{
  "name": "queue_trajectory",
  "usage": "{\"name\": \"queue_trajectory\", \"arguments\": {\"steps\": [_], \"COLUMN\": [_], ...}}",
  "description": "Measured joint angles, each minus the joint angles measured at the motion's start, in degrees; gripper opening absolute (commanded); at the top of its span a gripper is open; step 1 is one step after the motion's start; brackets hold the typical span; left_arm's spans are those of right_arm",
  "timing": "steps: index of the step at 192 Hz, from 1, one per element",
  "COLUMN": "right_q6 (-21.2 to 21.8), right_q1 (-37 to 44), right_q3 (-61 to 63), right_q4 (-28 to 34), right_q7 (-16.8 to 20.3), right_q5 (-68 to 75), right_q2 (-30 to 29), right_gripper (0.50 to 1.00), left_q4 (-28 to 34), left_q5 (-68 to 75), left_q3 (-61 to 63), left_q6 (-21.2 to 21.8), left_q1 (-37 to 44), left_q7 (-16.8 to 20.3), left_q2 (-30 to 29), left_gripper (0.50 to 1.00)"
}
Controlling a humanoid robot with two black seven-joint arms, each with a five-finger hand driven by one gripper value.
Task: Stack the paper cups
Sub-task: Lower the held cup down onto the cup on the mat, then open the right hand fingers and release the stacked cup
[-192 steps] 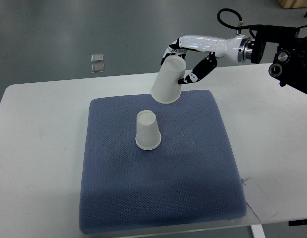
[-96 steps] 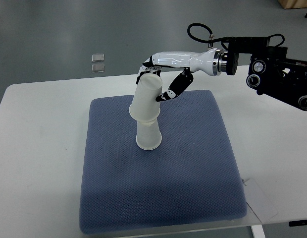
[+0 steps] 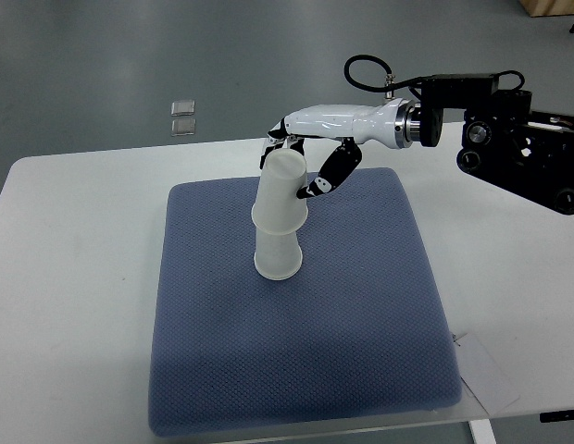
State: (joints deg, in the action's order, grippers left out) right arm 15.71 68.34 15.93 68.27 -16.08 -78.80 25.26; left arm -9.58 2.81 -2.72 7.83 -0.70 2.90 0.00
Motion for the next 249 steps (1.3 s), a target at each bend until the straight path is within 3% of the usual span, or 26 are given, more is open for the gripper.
{"name": "queue_trajectory", "arguments": {"steps": [122,143,150,169,249], "right_q6": [0.4,0.2,0.1,0.1,0.7], "right_q1": [-0.9,-1.7,-1.8,-2.1,-1.9], "right_q3": [-0.1,-0.1,-0.1,-0.1,-0.1], "right_q4": [0.3,0.3,0.3,0.3,0.3], "right_q7": [1.6,1.6,1.6,1.6,1.6], "right_q5": [-2.3,-3.0,-3.1,-3.2,-3.2], "right_q2": [-1.6,-1.9,-2.0,-2.3,-2.3], "right_gripper": [0.5,0.67,0.766,0.883,0.897], "left_q4": [0.0,0.0,0.0,0.0,0.0], "left_q5": [0.0,0.0,0.0,0.0,0.0], "left_q3": [0.0,0.0,0.0,0.0,0.0], "left_q6": [0.0,0.0,0.0,0.0,0.0], "left_q1": [0.0,0.0,0.0,0.0,0.0], "left_q7": [0.0,0.0,0.0,0.0,0.0], "left_q2": [0.0,0.0,0.0,0.0,0.0], "left_gripper": [1.0,1.0,1.0,1.0,1.0]}}
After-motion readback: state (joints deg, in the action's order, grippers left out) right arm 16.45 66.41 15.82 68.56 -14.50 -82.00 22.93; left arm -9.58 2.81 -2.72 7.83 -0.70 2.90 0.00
